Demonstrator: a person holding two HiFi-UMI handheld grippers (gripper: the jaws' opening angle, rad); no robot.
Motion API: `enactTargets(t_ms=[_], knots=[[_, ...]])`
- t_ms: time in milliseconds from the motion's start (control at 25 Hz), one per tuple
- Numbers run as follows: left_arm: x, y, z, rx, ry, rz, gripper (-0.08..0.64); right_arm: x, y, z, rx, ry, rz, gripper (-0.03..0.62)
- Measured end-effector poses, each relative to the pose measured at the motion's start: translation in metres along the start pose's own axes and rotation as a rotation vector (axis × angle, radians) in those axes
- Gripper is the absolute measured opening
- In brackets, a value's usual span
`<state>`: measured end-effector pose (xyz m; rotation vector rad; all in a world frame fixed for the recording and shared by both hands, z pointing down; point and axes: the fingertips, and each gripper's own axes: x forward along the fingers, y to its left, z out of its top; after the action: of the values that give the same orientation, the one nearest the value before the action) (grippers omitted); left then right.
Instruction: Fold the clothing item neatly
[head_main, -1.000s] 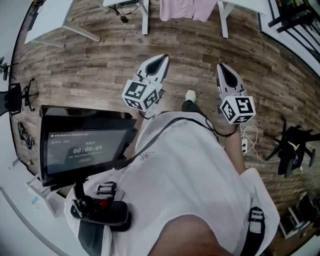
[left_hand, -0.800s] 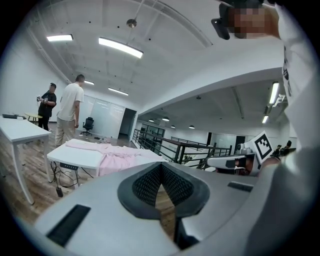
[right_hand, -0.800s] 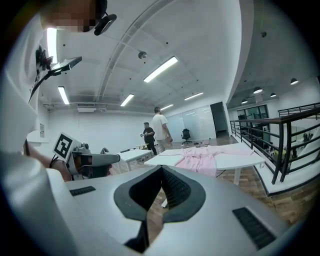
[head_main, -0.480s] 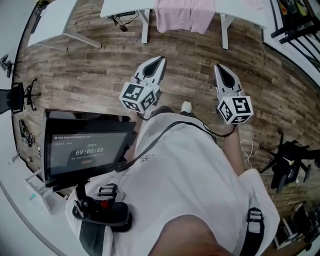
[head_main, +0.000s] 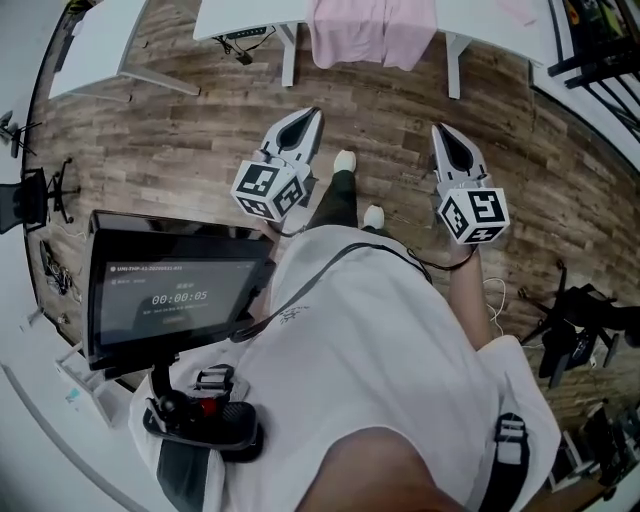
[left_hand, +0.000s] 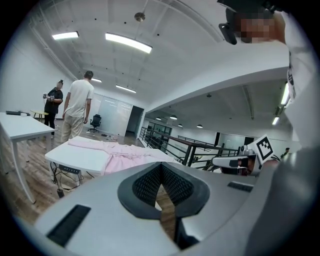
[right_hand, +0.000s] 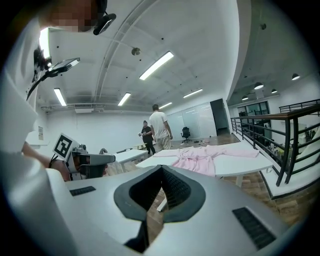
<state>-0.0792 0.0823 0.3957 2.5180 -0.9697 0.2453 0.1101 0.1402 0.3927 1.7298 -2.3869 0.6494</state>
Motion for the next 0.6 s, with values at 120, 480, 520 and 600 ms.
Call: enactTargets(t_ms=[120,480,520,600], knots=[[0.019,0.011,0.008,0.024,-0.003,-0.024,-0.002,0.015,-0.009,0.007,0.005,-0.014,-0.026,-0.003],[0.062,0.039,0.034,0.037,-0.013,-0.077,-0.002,0.051,-0.032,0.033,0.016,-0.035,-0.081,-0.003],[0.070,0.048,0.037,0.036,-0.006,-0.081,-0.002,0.062,-0.036,0.036,0.017,-0.029,-0.090,-0.003],[0.083,0.062,0.041,0.043,0.004,-0.095,-0.002,0.079,-0.040,0.040,0.021,-0.028,-0.107,-0.003]])
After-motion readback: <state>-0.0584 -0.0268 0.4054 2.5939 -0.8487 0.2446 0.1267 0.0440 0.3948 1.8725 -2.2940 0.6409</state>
